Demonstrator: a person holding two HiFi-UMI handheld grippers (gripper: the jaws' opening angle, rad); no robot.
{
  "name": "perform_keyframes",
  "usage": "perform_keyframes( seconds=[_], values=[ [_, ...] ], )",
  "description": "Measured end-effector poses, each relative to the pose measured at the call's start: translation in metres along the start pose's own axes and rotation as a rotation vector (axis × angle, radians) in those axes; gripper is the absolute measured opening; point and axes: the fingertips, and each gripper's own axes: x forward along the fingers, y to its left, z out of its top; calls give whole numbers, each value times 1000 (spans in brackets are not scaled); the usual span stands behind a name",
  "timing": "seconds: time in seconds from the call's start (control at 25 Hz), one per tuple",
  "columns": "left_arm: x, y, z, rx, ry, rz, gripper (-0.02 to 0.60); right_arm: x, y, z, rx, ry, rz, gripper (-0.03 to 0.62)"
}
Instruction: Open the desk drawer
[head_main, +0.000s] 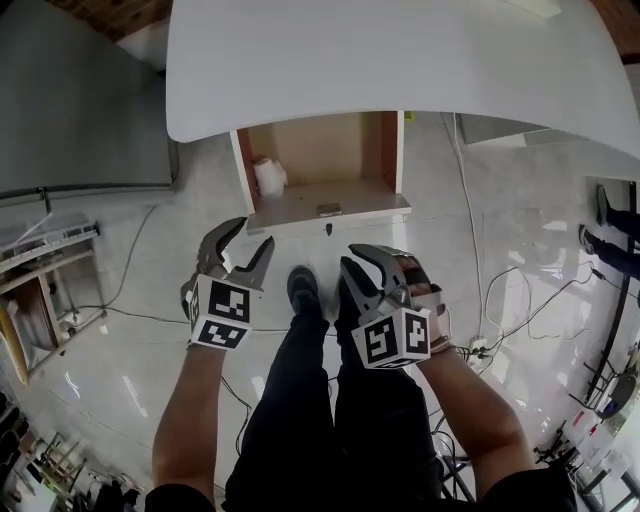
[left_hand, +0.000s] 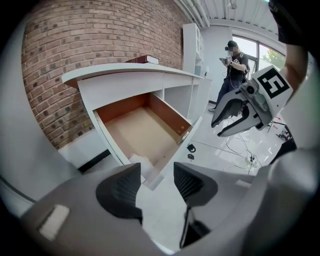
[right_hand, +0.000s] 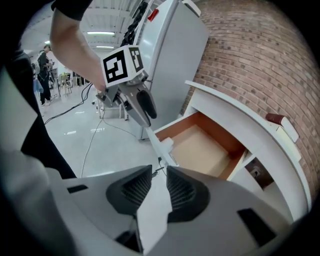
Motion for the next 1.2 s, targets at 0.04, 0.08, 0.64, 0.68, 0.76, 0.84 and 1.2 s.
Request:
perform_keyframes(
  seconds=[0.04, 0.08, 0.64, 0.68, 0.76, 0.84, 1.2],
  values=[
    [-4, 0, 1, -13, 0, 4, 212, -7, -2, 3, 7, -1, -5, 97],
    [-9, -1, 3, -27, 1, 8, 212, -15, -5, 5, 17, -1, -10, 95],
    [-161, 1, 140, -242, -237, 35, 193, -149, -51, 89, 218, -85, -71, 74],
    [-172, 0, 147, -238, -245, 36, 193, -159, -53, 93, 224, -88, -75, 72],
    [-193, -3, 158, -235, -258, 35, 186, -182, -56, 99, 235, -87, -80, 69],
    [-211, -1, 171, -237, -274, 35, 170, -200, -63, 104, 244, -86, -94, 64],
    [-257, 4, 216, -242, -379, -13, 135, -257, -92, 120, 490, -170, -173, 26]
  ],
)
